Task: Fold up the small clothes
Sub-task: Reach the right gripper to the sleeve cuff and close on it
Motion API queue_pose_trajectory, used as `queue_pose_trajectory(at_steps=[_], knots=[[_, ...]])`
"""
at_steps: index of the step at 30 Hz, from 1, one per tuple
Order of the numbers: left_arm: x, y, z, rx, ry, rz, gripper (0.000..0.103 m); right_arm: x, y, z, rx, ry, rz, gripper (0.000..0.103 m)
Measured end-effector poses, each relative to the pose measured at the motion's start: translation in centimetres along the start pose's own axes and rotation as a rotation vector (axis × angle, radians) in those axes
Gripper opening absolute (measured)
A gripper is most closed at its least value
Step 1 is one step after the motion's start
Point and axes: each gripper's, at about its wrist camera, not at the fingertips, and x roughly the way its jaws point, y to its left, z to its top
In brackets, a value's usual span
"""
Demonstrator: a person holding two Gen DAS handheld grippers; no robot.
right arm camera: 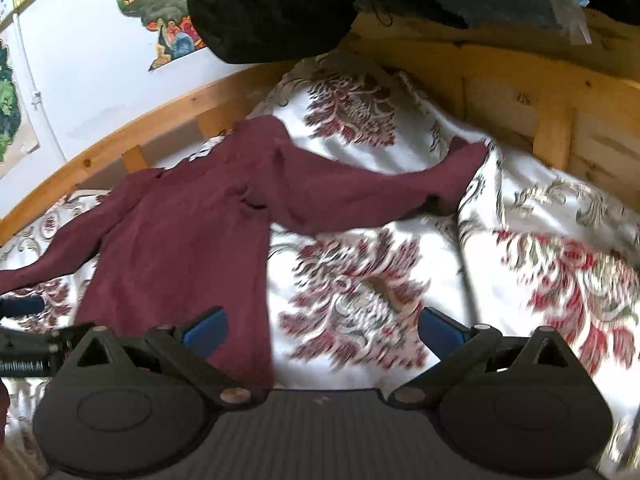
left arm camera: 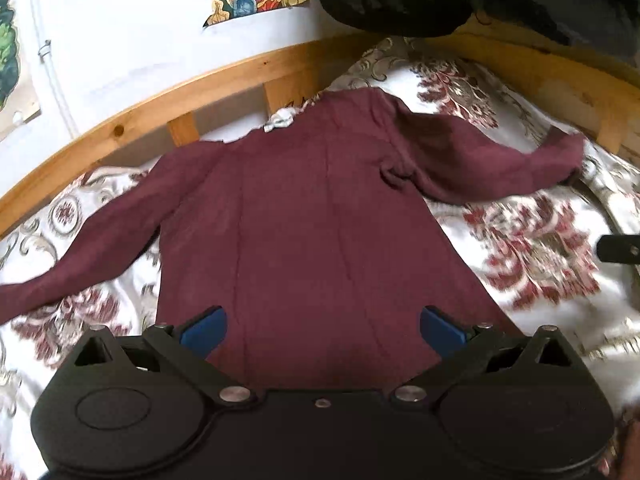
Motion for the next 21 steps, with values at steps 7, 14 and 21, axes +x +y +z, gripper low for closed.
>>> queue_pose_trajectory(at_steps=[7, 14, 21], knots=[[5.2, 0.9, 0.1, -0.079, 0.038, -0.004, 0.102, 2.8, -1.7, 0.8, -0.018, 0.020, -0.051, 0.103], [7.5, 1.9, -1.2, -0.157, 0.099, -0.018, 0.102, 5.6, -3.0, 2.2, 0.141, -0.002, -0.047, 0.103], [7.6, 1.3, -1.6, -0.117, 0.084, -0.010, 0.102, 9.1, -3.2, 2.9, 0.132, 0.059, 0.018, 0.103]])
